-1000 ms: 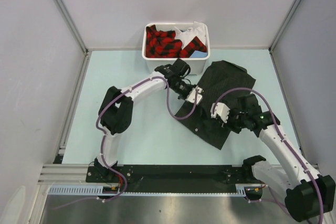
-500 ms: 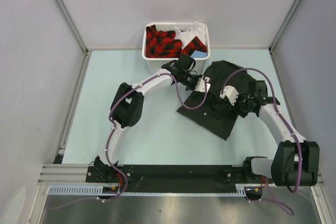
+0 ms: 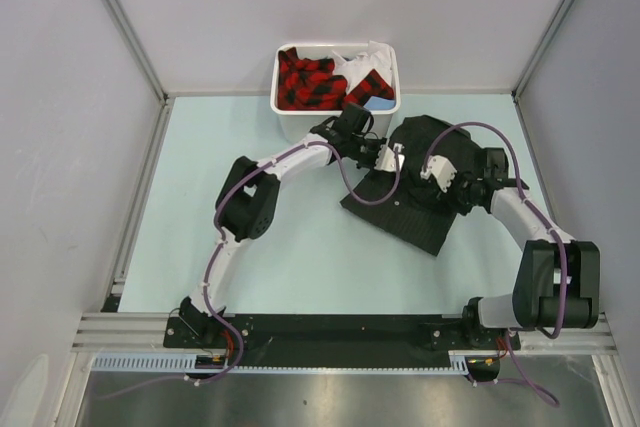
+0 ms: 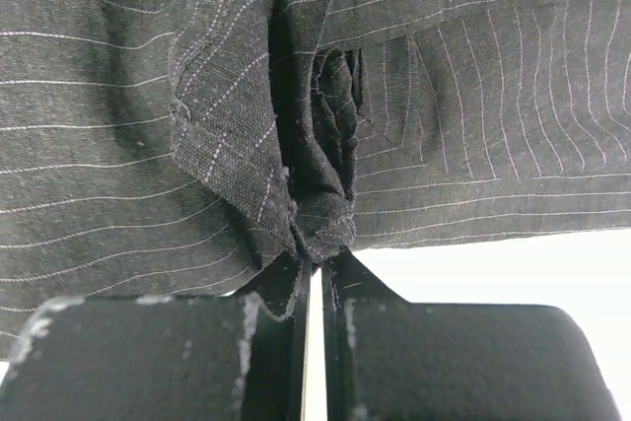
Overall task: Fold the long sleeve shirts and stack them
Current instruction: Fold the shirt
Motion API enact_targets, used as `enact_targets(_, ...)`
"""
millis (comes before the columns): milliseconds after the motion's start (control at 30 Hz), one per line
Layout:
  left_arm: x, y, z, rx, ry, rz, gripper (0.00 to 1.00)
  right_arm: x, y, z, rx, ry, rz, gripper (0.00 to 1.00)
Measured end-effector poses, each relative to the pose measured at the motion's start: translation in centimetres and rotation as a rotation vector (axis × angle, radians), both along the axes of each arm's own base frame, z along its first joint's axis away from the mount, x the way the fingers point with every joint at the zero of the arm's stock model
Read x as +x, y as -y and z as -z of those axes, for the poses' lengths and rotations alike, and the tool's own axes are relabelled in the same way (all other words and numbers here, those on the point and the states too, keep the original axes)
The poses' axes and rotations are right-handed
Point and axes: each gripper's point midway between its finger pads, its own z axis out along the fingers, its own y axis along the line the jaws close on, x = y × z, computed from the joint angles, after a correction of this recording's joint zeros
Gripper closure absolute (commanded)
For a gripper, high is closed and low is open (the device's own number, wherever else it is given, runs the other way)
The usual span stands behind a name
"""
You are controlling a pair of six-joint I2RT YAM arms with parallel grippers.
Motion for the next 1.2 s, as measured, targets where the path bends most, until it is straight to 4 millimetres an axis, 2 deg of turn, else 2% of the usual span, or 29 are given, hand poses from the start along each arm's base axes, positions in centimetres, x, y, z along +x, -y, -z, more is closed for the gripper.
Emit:
enact_targets(67,0.3,0.1,-0.1,-0.004,0.010,-0.010,0.75,0.2,0.1,0.3,-0.001,-0.003,0.008,0.85)
enact_targets(100,0.4,0.1,-0.1,-0.007,0.010,-0.013,0.53,0.3,0.1,0.4,-0.001,-0.006,0.013,0.74)
enact_targets(133,0.5,0.2,-0.2,-0.010,0.010,-0.020,0.48,0.3,0.2,0.5,-0.003,-0.011,0.017,0.62)
enact_targets(167,0.6,0.2,-0.3,-0.012,0.014,-0.025,0.43,0.2,0.3,0.6,-0.002,-0.018,0.026,0.59)
enact_targets(200,0.7,0.2,-0.3,-0.015,0.006,-0.034,0.31,0.1,0.3,0.6,-0.001,-0.026,0.035,0.54)
enact_targets(233,0.9,0.1,-0.3,-0.016,-0.001,-0.049,0.28,0.0,0.5,0.4,-0.001,-0.035,0.048,0.42)
enact_targets(333,1.3,-0.6,-0.3,-0.024,-0.058,-0.113,0.25,-0.2,1.4,-0.5,0.007,-0.058,0.104,0.30)
enact_targets(467,2.6,-3.6,-1.6,-0.042,-0.172,-0.250,0.22,-0.8,4.0,-3.5,0.034,-0.066,0.252,0.31)
enact_targets(567,3.6,-8.1,-4.4,-0.075,-0.286,-0.398,0.23,-1.0,4.7,-6.8,0.119,-0.084,0.378,0.40)
enact_targets(600,3.5,-9.1,-5.4,-0.092,-0.319,-0.422,0.23,-0.9,4.2,-7.7,0.158,-0.093,0.395,0.46)
enact_targets(633,3.1,-10.5,-6.6,-0.114,-0.375,-0.452,0.23,-0.9,3.3,-8.8,0.228,-0.112,0.420,0.48)
enact_targets(733,0.6,-12.4,-9.3,-0.169,-0.535,-0.459,0.18,-1.3,-0.8,-11.2,0.459,-0.198,0.449,0.51)
enact_targets(800,-2.8,-11.8,-10.6,-0.194,-0.698,-0.413,0.18,-2.4,-4.2,-10.9,0.627,-0.329,0.472,0.53)
enact_targets(867,-6.3,-10.3,-10.6,-0.184,-0.862,-0.352,0.17,-3.9,-6.8,-9.4,0.746,-0.479,0.512,0.53)
enact_targets(967,-11.6,-8.3,-8.7,-0.111,-1.109,-0.297,0.17,-7.0,-10.1,-5.5,0.865,-0.730,0.624,0.54)
enact_targets(1033,-14.2,-7.3,-7.2,-0.063,-1.243,-0.286,0.18,-8.5,-11.8,-3.9,0.901,-0.842,0.680,0.57)
enact_targets(1100,-16.3,-6.3,-6.0,-0.024,-1.366,-0.294,0.23,-9.0,-13.1,-3.2,0.932,-0.903,0.703,0.63)
enact_targets(1200,-16.3,-4.8,-4.3,-0.013,-1.489,-0.322,0.26,-8.2,-13.9,-2.4,0.977,-0.938,0.735,0.68)
